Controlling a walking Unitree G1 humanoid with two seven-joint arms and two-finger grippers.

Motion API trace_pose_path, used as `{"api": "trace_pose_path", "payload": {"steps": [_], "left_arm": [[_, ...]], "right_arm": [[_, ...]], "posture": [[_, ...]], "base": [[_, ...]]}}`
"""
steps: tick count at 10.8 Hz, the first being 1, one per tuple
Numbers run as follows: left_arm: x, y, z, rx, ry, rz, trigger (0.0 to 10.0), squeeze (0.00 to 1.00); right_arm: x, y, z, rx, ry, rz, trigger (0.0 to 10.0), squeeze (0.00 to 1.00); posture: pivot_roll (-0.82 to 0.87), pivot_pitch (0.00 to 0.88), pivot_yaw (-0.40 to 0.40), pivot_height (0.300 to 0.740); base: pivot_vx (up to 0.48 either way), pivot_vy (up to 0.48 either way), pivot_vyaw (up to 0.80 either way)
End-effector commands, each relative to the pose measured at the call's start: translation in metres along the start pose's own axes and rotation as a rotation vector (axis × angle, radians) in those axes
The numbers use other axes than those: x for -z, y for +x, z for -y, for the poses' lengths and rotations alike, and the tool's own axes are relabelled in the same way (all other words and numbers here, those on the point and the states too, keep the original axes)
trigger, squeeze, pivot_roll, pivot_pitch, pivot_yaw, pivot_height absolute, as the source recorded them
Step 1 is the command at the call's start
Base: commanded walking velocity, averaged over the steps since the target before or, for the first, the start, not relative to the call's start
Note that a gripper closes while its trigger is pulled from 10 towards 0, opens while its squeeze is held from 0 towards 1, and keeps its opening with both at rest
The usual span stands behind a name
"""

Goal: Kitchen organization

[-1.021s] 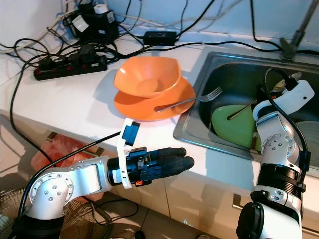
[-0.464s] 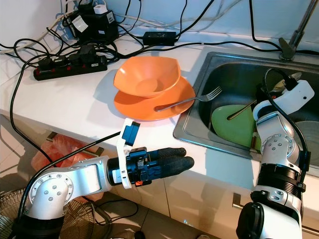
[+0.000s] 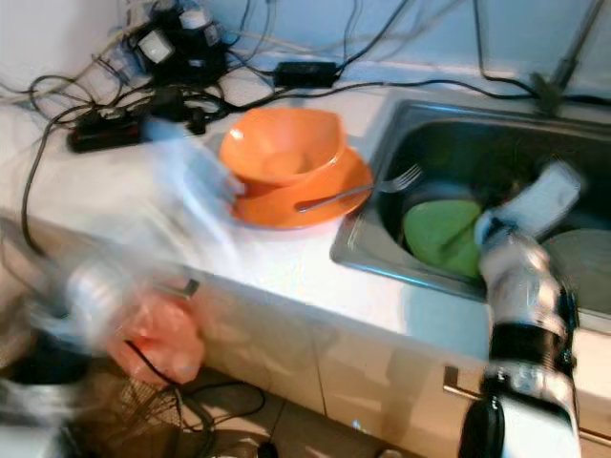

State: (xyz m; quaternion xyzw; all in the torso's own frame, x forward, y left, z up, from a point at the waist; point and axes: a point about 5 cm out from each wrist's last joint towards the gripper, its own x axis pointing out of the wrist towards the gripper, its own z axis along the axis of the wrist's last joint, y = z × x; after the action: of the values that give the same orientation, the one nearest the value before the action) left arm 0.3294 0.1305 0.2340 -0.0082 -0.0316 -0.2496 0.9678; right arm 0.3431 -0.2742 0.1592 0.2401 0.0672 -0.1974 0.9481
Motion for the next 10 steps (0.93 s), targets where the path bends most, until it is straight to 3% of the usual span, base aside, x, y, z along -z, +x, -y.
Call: {"api": "trace_pose_path", "payload": {"steps": [1,6,7,8,9,10], "left_arm": [[0.014,0.003,0.010,0.012,0.010,-0.044,10.0,0.00],[0.025,0.015,0.013,0.055,0.064,-0.017,10.0,0.00],[0.026,0.016,0.019,0.100,0.061,-0.016,10.0,0.00],[0.027,0.018,0.029,0.154,0.080,-0.005,10.0,0.00],[0.031,0.020,0.041,0.237,0.091,-0.022,10.0,0.00],[0.033,0.020,0.046,0.282,0.096,-0.035,10.0,0.00]], "right_arm": [[0.002,0.001,-0.005,-0.008,-0.008,-0.008,8.4,0.00],[0.003,0.002,-0.006,0.000,-0.021,0.000,8.2,0.00],[0.002,0.003,-0.006,-0.005,-0.020,-0.002,8.2,0.30],[0.002,0.005,-0.006,-0.003,-0.026,-0.022,7.8,1.00],[0.004,0.009,-0.005,0.012,-0.030,-0.059,10.0,1.00],[0.002,0.010,-0.004,0.015,-0.043,-0.062,10.0,1.00]], "posture": [[0.10,0.083,0.109,0.740],[0.10,0.083,0.108,0.740],[0.10,0.084,0.109,0.740],[0.10,0.086,0.109,0.740],[0.10,0.086,0.108,0.740],[0.10,0.086,0.107,0.740]], "base": [[0.000,0.000,0.00],[0.000,0.000,0.00],[0.000,0.000,0.00],[0.000,0.000,0.00],[0.000,0.000,0.00],[0.000,0.000,0.00]]}}
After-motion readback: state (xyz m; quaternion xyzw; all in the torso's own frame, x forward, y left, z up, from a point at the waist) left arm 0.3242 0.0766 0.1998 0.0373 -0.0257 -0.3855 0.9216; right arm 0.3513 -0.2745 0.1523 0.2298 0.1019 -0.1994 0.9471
